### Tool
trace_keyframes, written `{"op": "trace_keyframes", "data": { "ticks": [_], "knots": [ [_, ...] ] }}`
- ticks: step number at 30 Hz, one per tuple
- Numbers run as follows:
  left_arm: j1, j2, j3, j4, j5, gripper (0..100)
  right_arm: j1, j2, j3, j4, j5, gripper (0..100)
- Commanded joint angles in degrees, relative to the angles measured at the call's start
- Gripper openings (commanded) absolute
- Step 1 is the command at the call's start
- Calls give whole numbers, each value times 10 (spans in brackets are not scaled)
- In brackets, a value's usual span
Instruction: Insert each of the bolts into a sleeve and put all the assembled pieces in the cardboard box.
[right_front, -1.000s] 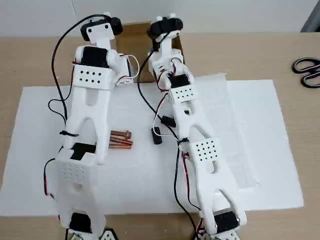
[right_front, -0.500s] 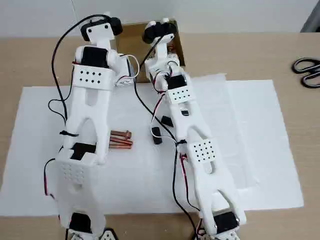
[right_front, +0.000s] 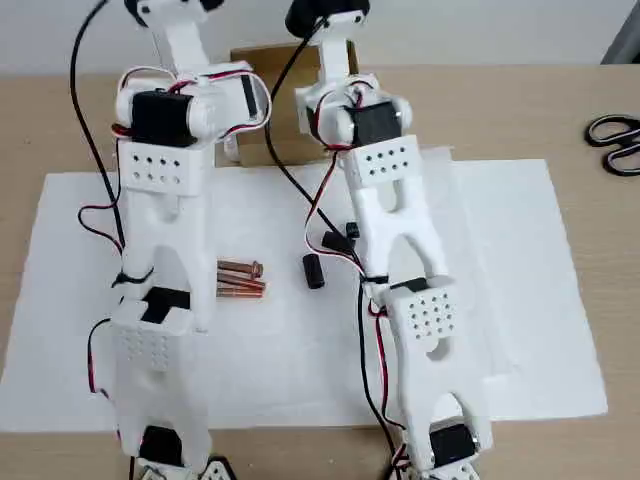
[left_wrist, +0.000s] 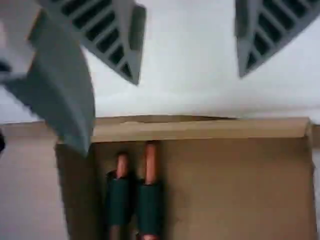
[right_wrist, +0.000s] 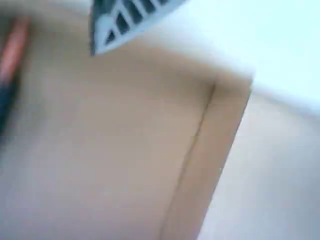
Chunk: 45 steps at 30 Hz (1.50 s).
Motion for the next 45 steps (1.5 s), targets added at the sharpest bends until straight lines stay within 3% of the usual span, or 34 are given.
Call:
{"op": "trace_keyframes", "data": {
  "ticks": [1, 6, 9, 13, 18, 25, 31, 36, 40, 45],
  "knots": [
    [4, -38, -25, 12, -40, 115, 5, -65, -28, 110, 34, 242],
    [-8, -82, 16, 13, -142, 18, 10, -80, -21, 190, 45, 242],
    [-8, -146, 124, 13, -212, 10, 12, -109, -4, 191, 45, 242],
    [-8, -255, 305, 12, -248, 12, -9, -173, 99, 193, 25, 242],
    [-23, -361, 480, 11, -250, 10, -52, -304, 312, 190, 14, 242],
    [-93, -388, 603, -18, -251, 10, -71, -415, 528, 189, 4, 241],
    [-128, -387, 732, -94, -250, 10, -73, -416, 619, 187, -49, 241],
    [-139, -387, 843, -164, -249, 10, -73, -415, 677, 166, -49, 241],
    [-139, -388, 868, -178, -226, 9, -75, -400, 700, 136, -48, 241],
    [-139, -392, 868, -179, -221, 9, -148, -382, 698, 135, -48, 241]
  ]
}}
